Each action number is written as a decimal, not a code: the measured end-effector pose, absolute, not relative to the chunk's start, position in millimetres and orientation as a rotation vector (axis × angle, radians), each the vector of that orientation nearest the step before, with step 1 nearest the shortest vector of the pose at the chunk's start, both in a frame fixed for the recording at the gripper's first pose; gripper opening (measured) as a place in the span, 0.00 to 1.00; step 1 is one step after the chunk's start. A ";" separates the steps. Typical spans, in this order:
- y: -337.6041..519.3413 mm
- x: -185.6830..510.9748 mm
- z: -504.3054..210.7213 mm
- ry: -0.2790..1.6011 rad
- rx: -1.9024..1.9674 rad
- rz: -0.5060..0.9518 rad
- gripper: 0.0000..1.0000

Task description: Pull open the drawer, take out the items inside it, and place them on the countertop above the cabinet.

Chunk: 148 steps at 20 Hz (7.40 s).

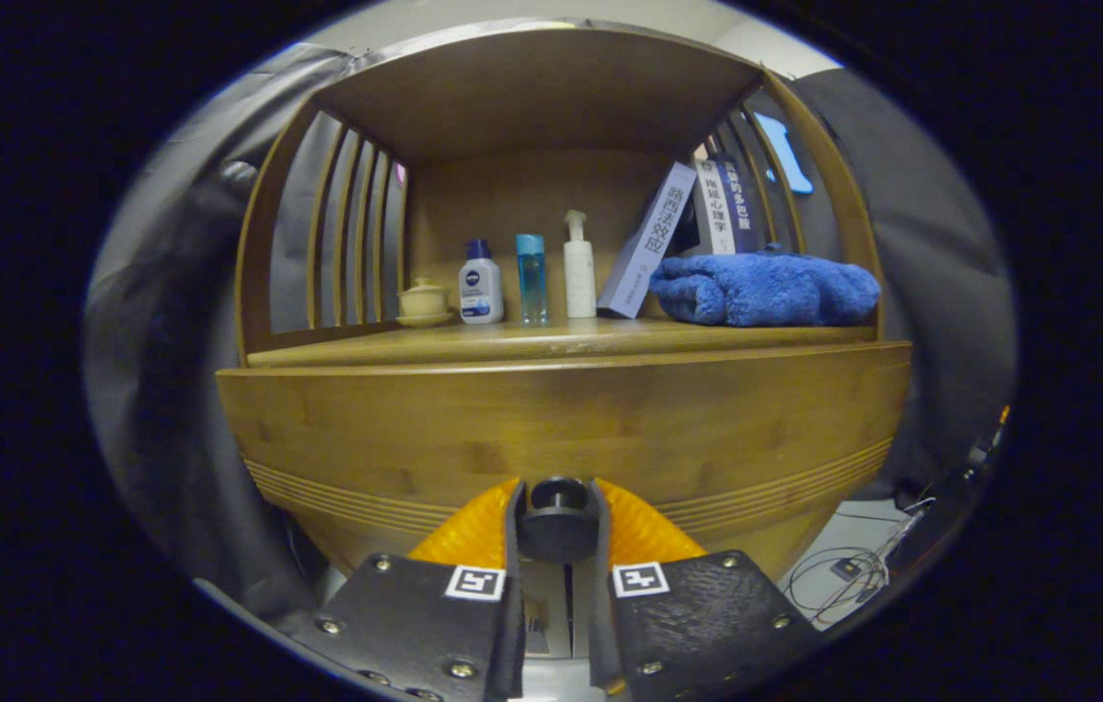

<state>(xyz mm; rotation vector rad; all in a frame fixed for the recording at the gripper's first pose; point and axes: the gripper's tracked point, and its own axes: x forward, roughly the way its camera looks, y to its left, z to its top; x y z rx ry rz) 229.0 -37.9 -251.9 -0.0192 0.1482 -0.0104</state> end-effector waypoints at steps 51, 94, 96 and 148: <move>-43.3 160.2 -204.0 0.834 -0.097 -0.036 0.99; -47.6 183.5 44.2 0.119 0.073 -0.086 0.40; -40.6 190.7 51.0 0.050 0.081 -0.087 0.40; -36.0 207.8 -13.5 0.107 -0.201 -0.046 0.98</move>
